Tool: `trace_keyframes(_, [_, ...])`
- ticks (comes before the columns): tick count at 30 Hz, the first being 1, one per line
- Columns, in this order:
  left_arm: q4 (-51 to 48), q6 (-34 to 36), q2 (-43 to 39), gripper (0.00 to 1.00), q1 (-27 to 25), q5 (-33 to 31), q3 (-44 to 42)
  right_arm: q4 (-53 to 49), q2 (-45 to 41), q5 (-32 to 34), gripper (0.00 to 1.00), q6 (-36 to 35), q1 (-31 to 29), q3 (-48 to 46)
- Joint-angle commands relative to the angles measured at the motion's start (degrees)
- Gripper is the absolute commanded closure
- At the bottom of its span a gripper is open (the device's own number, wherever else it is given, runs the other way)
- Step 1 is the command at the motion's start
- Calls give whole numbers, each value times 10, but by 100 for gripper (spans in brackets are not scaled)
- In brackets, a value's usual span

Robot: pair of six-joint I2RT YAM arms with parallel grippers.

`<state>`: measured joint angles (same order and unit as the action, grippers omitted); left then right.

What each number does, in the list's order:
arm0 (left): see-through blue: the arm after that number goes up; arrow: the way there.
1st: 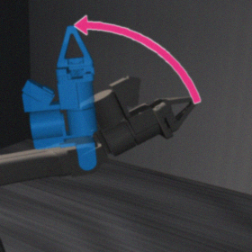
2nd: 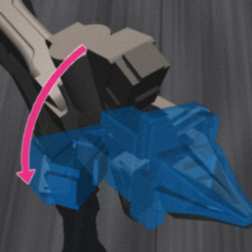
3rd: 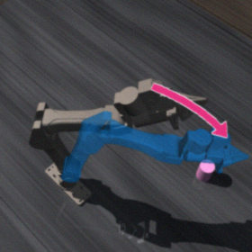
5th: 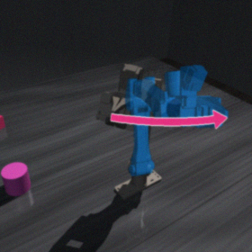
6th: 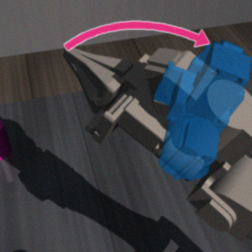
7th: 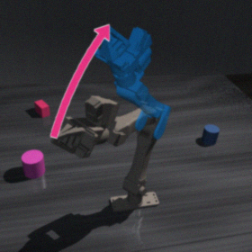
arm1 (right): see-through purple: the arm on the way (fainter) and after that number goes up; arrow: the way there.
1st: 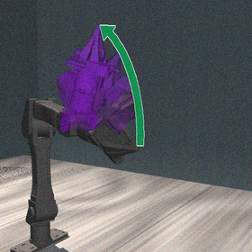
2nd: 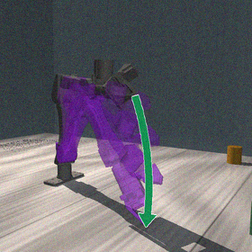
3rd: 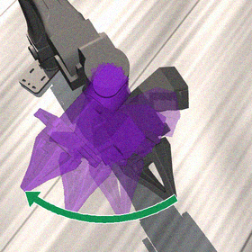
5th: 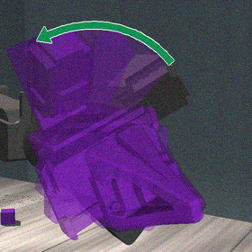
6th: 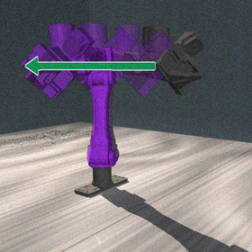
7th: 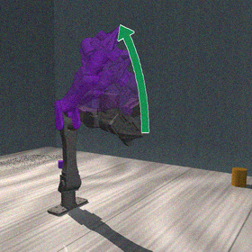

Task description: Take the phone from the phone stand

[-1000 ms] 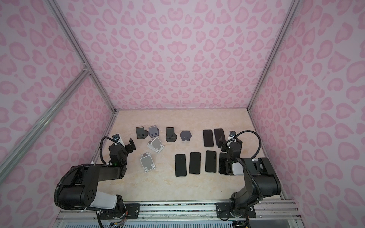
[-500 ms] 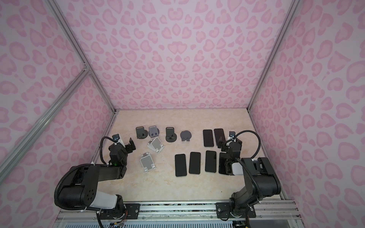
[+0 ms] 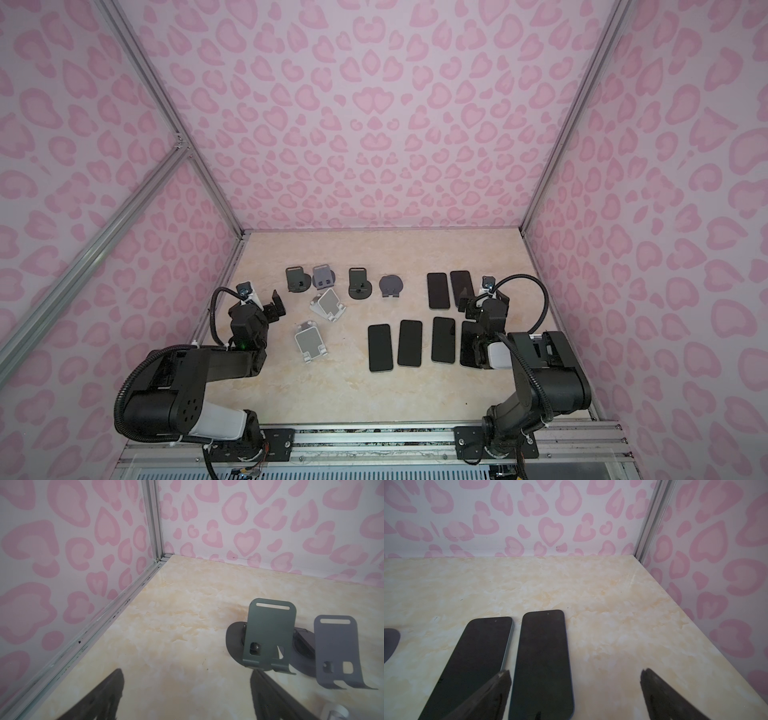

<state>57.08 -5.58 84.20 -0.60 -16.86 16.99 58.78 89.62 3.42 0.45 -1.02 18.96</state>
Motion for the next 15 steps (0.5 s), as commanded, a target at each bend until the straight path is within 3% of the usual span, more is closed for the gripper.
trace_keyframes(1, [18,-2,1,2,0,3,4,12,3,6,0,-1,0,-2])
trace_keyframes(15, [15,-1,1,2,0,2,5,12,3,6,0,-2,0,-2])
